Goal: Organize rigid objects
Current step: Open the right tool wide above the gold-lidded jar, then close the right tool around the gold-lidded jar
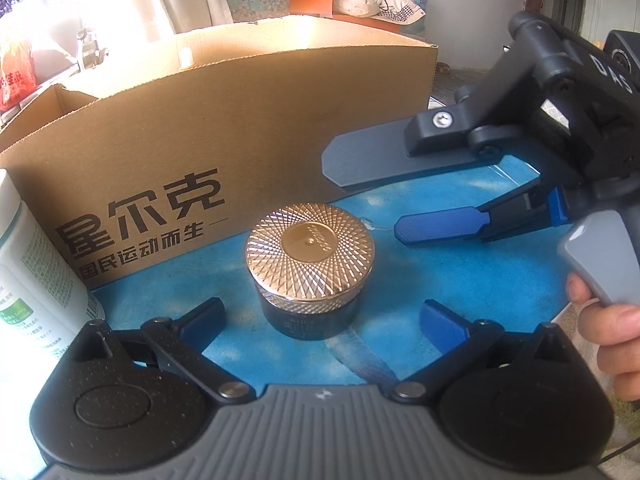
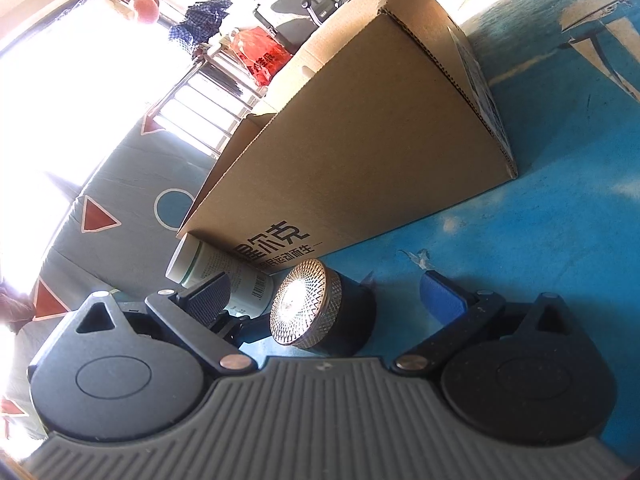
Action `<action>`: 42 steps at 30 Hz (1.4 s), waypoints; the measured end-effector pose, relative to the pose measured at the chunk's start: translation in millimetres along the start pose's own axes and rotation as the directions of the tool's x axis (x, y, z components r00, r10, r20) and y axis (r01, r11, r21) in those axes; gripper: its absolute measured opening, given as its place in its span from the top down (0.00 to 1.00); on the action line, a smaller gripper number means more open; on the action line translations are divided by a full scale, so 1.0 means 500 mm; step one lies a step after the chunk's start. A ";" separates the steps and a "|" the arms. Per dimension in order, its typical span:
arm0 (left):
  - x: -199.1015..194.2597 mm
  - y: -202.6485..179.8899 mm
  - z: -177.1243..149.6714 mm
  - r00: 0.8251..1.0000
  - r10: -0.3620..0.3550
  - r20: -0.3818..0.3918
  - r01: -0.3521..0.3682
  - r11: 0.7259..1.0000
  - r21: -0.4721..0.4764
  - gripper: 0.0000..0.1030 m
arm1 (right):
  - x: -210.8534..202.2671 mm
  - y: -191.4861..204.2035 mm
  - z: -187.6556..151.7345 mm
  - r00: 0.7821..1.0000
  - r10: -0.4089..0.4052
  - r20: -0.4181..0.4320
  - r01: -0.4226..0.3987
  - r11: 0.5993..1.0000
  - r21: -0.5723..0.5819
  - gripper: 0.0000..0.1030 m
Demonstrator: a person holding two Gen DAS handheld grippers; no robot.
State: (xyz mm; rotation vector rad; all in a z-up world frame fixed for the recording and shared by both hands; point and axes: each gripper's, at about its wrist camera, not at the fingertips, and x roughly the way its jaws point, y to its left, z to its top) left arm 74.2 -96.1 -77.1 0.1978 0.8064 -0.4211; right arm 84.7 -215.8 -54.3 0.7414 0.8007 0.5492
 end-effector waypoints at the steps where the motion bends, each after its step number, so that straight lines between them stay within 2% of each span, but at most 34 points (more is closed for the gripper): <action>1: 0.001 0.000 0.000 1.000 0.000 0.000 0.000 1.000 -0.001 0.00 | 0.000 -0.001 0.000 1.000 0.002 0.000 -0.002 1.000 0.003 0.01; 7: -0.001 0.003 0.002 1.000 -0.003 -0.004 0.003 1.000 -0.010 0.00 | 0.002 -0.002 0.001 1.000 0.015 -0.011 -0.014 1.000 0.008 0.01; 12: -0.008 0.018 0.010 0.999 -0.032 -0.007 0.032 0.998 -0.050 0.00 | 0.000 -0.006 0.003 1.000 0.030 -0.009 -0.030 0.999 0.025 0.01; 19: -0.016 0.031 0.006 0.998 -0.062 -0.001 0.062 0.997 -0.049 0.00 | -0.007 -0.017 0.006 0.998 0.063 0.003 -0.064 0.996 0.063 0.01; 27: -0.028 0.064 0.003 0.990 -0.140 0.006 0.140 0.987 -0.083 0.00 | -0.001 -0.002 0.005 0.999 0.044 -0.013 -0.043 0.997 0.067 0.01; 30: -0.031 0.072 0.003 0.988 -0.157 0.006 0.157 0.984 -0.088 0.00 | -0.015 0.026 0.003 1.000 0.015 0.014 -0.015 1.000 -0.001 0.01; 36: -0.037 0.078 0.002 0.990 -0.142 0.009 0.142 0.987 -0.079 0.00 | -0.051 0.078 0.000 0.989 -0.126 0.072 0.136 0.976 -0.170 0.01; 42: -0.066 0.061 0.001 0.992 -0.106 0.063 0.108 0.993 -0.036 0.02 | -0.054 0.076 0.010 0.984 -0.161 0.083 0.171 0.976 -0.135 0.05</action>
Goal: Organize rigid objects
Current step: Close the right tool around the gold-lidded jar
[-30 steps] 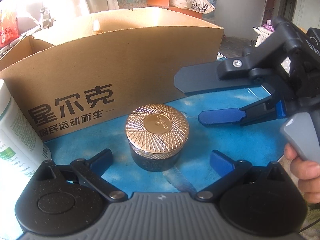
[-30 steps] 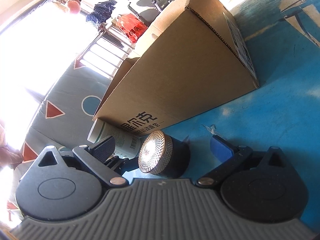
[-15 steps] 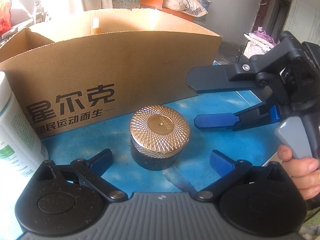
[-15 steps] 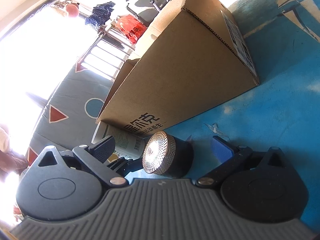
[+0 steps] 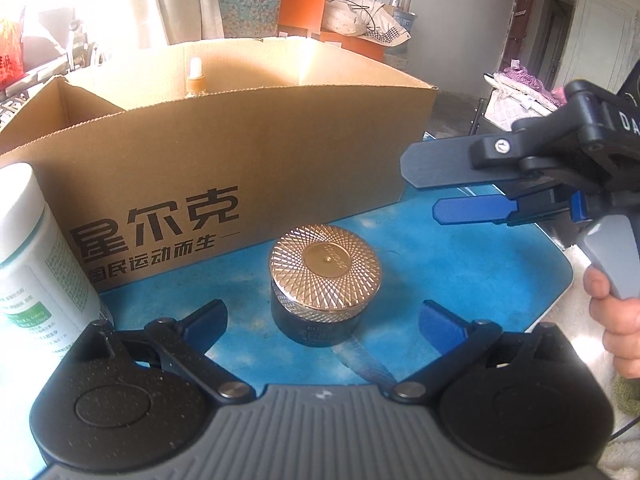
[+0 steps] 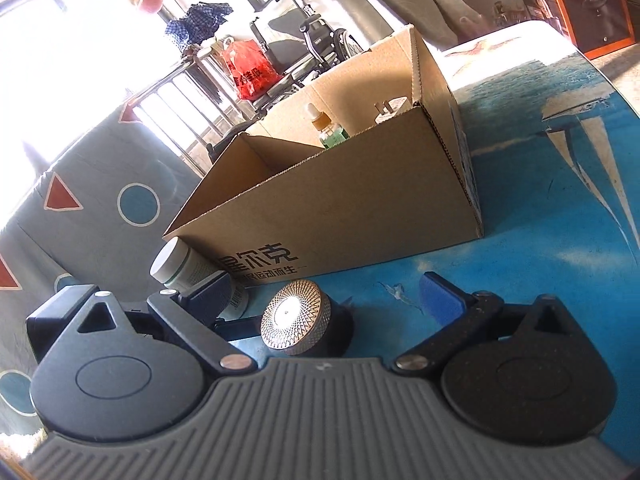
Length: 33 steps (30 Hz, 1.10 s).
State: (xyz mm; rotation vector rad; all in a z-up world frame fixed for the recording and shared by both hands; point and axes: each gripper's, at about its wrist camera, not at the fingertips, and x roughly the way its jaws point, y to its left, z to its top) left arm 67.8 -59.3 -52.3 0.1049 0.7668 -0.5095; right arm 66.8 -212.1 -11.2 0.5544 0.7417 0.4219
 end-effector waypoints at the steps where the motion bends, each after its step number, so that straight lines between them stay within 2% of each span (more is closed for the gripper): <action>1: -0.004 -0.003 0.002 1.000 0.013 0.010 -0.013 1.000 0.013 0.03 | 0.005 -0.001 0.000 1.000 0.000 -0.008 0.000 1.000 0.017 0.09; 5: -0.006 -0.017 0.014 0.998 0.062 0.033 -0.064 0.996 0.058 0.09 | 0.033 0.006 -0.002 0.999 0.011 -0.050 -0.009 0.999 0.048 0.18; 9: 0.008 -0.026 0.019 0.996 0.084 0.020 -0.086 0.993 0.082 0.17 | 0.061 0.014 -0.006 0.996 -0.002 -0.090 0.008 0.998 0.066 0.33; 13: 0.016 -0.027 0.016 0.995 0.096 -0.005 -0.095 0.992 0.082 0.32 | 0.074 0.015 -0.007 0.994 -0.020 -0.111 0.030 0.996 0.087 0.46; 22: 0.035 -0.038 0.009 0.995 0.095 -0.017 -0.094 0.993 0.074 0.45 | 0.092 0.019 -0.018 0.989 -0.034 -0.141 0.049 0.993 0.104 0.56; 33: 0.031 -0.041 0.006 0.995 0.099 -0.011 -0.099 0.993 0.063 0.45 | 0.094 0.024 -0.016 0.989 -0.046 -0.140 0.061 0.992 0.108 0.57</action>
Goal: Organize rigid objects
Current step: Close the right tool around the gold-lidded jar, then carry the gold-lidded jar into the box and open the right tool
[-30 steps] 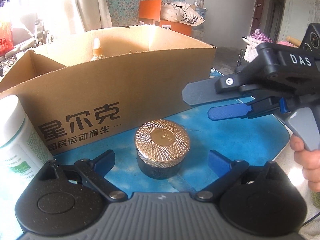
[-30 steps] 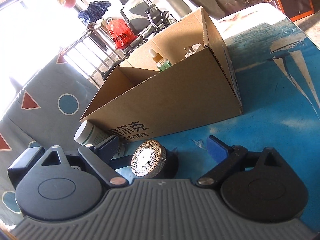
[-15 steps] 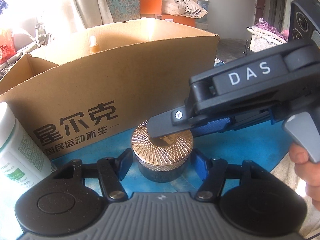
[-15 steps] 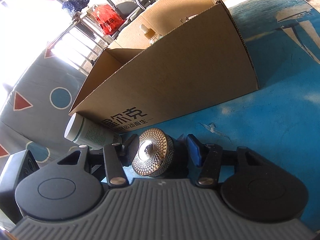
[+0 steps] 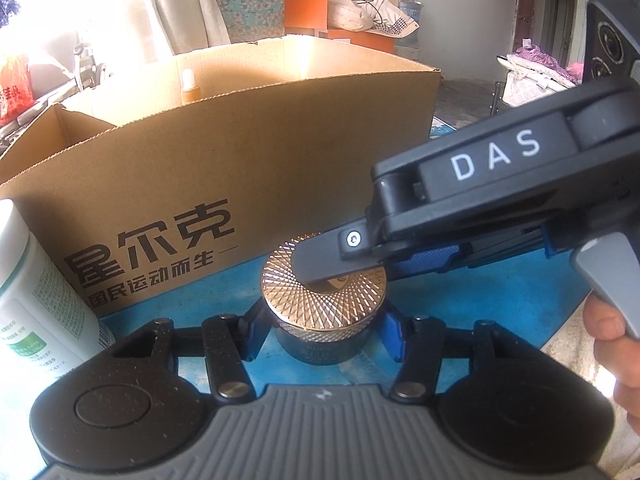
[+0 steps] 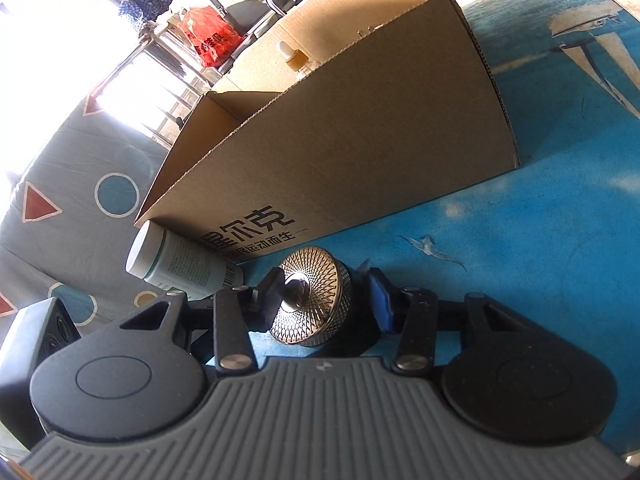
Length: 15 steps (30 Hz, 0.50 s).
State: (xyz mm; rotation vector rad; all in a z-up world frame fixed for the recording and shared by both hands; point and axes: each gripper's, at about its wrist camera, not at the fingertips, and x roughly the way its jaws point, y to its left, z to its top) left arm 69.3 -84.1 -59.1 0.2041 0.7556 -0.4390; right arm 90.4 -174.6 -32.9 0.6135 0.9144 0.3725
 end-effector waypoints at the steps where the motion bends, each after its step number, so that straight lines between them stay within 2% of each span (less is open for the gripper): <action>1: -0.001 0.000 0.000 1.000 0.000 0.000 0.000 1.000 0.000 0.45 | 0.000 0.000 0.000 1.000 0.000 0.001 0.000 1.000 -0.001 0.57; 9: -0.009 0.006 0.003 1.000 -0.002 0.007 0.002 1.000 -0.010 0.45 | -0.003 0.001 0.000 1.000 0.000 0.003 0.000 1.000 -0.006 0.58; 15: -0.061 0.008 0.021 0.997 0.006 0.071 -0.006 1.000 -0.007 0.45 | -0.043 0.042 0.004 0.999 0.001 0.038 0.001 0.999 -0.053 0.58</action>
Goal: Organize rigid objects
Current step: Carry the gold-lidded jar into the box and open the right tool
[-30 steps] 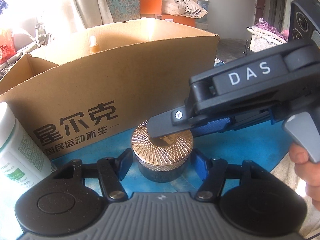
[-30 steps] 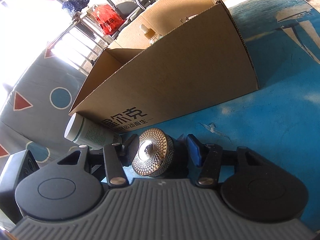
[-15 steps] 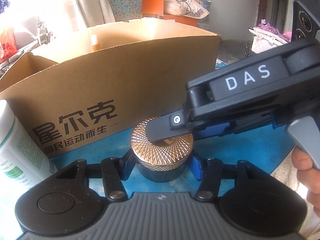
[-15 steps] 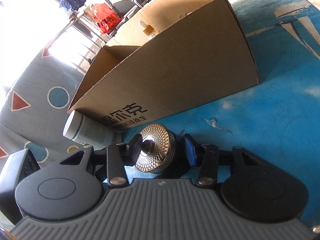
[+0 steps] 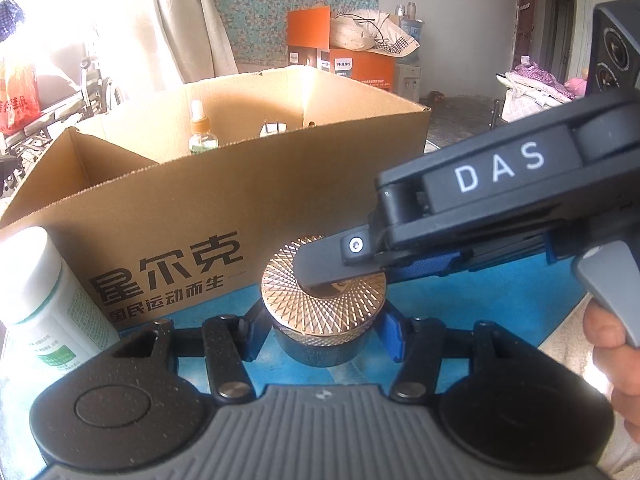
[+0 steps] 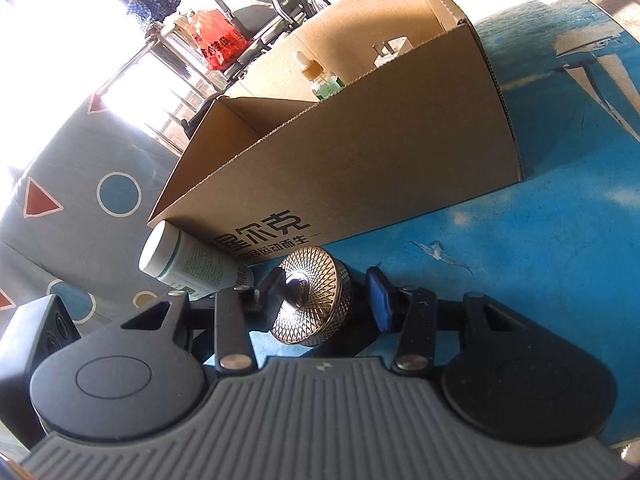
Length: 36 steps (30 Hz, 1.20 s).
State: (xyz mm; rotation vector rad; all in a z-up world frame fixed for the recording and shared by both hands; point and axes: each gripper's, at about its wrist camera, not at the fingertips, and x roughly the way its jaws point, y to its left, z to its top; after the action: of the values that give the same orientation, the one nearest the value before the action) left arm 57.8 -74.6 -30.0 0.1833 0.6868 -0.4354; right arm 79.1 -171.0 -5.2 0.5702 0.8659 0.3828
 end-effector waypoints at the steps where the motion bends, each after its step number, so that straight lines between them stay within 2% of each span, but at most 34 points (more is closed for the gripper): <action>1: -0.014 0.000 0.008 1.000 0.004 0.020 -0.004 1.000 0.004 0.45 | -0.014 0.015 0.004 1.000 0.003 0.016 -0.003 1.000 -0.017 0.58; 7: -0.100 0.024 0.110 0.985 0.029 0.170 -0.032 0.999 0.010 0.45 | -0.097 0.125 0.065 0.989 0.046 0.139 -0.023 0.987 -0.159 0.58; 11: -0.092 0.056 0.186 0.982 0.037 0.186 -0.036 0.999 -0.010 0.45 | -0.102 0.168 0.142 0.985 0.057 0.161 -0.020 0.975 -0.220 0.58; 14: -0.046 0.082 0.242 0.991 0.013 0.135 -0.005 0.998 -0.063 0.45 | -0.072 0.176 0.215 0.990 0.041 0.136 -0.010 0.975 -0.223 0.57; 15: -0.020 0.095 0.260 0.995 0.000 0.097 0.008 0.996 -0.087 0.45 | -0.054 0.173 0.243 0.993 0.020 0.115 0.006 0.975 -0.223 0.57; 17: 0.027 0.109 0.283 0.999 -0.017 0.030 0.020 0.992 -0.124 0.45 | -0.007 0.162 0.291 0.998 -0.018 0.052 0.029 0.978 -0.207 0.57; 20: 0.094 0.135 0.299 0.997 -0.038 -0.072 0.024 0.983 -0.181 0.45 | 0.066 0.126 0.343 0.996 -0.066 -0.059 0.057 0.987 -0.151 0.56; 23: 0.150 0.163 0.299 0.984 -0.070 -0.162 0.034 0.975 -0.218 0.45 | 0.122 0.089 0.372 0.984 -0.095 -0.149 0.079 0.991 -0.110 0.55; 26: 0.191 0.183 0.294 0.968 -0.073 -0.241 0.018 0.975 -0.224 0.45 | 0.166 0.064 0.388 0.972 -0.103 -0.213 0.087 0.993 -0.085 0.55; 33: 0.246 0.188 0.294 0.935 -0.052 -0.352 -0.030 0.975 -0.221 0.45 | 0.244 0.050 0.382 0.943 -0.131 -0.307 0.103 0.989 -0.106 0.50; 36: 0.269 0.194 0.291 0.919 -0.066 -0.388 -0.039 0.966 -0.256 0.45 | 0.267 0.045 0.385 0.929 -0.152 -0.336 0.119 0.986 -0.117 0.49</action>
State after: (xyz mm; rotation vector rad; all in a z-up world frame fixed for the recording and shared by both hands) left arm 276.8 -76.1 -4.3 0.0160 1.1361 -0.3191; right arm 310.3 -142.2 27.2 0.3563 1.2111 0.4008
